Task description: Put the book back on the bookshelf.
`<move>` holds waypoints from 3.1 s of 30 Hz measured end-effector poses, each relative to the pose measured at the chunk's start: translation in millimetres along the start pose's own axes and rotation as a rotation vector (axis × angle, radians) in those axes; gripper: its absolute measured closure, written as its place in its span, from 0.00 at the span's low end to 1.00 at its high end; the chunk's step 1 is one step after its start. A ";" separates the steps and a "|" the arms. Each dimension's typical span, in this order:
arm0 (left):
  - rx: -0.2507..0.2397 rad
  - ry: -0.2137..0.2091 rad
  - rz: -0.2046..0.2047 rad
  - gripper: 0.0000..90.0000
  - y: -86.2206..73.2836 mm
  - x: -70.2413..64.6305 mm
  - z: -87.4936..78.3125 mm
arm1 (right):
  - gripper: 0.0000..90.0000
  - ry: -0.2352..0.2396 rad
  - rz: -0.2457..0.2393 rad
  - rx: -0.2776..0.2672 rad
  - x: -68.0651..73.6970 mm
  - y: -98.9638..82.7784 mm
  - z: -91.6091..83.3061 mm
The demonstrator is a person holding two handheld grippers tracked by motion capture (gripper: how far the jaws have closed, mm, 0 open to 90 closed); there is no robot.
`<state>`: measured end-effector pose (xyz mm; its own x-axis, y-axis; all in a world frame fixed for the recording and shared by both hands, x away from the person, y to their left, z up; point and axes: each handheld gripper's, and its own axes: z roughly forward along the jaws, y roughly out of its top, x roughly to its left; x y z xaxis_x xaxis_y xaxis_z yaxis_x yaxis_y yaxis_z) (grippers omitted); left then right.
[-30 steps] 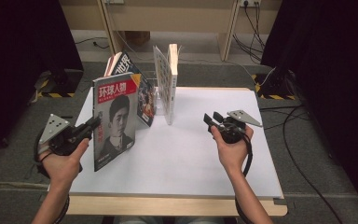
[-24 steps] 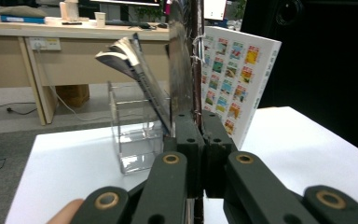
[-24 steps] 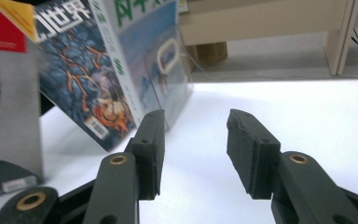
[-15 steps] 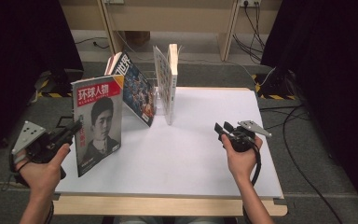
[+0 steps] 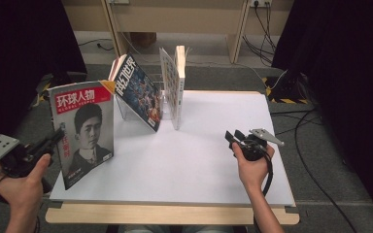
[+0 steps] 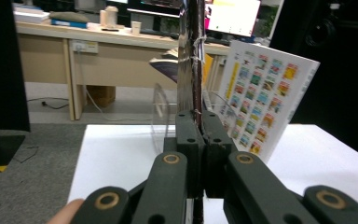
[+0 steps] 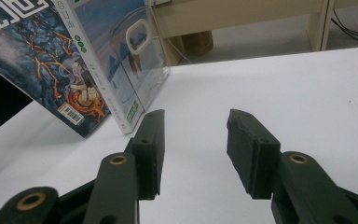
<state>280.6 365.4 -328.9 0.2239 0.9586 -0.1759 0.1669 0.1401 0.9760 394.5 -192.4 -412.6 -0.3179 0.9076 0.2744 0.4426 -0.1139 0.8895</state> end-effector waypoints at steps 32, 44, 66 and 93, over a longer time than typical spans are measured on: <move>0.024 -0.080 -0.035 0.97 32.5 -19.2 99.2 | 0.64 -0.034 0.037 0.038 -18.5 -20.2 -0.7; 0.018 -0.153 -0.047 0.97 39.0 -36.9 111.0 | 0.64 -0.033 0.039 0.042 -19.9 -23.3 0.8; 0.061 -0.136 -0.078 0.97 19.6 -7.2 125.7 | 0.64 -0.031 0.040 0.059 -19.3 -28.9 4.6; 0.007 -0.307 -0.127 0.97 28.2 -18.9 110.3 | 0.64 -0.026 0.033 0.068 -16.5 -29.9 7.3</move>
<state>386.9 324.0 -312.3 0.4797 0.8141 -0.3272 0.2180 0.2506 0.9432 392.7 -201.0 -446.3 -0.2808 0.9140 0.2929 0.5083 -0.1172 0.8532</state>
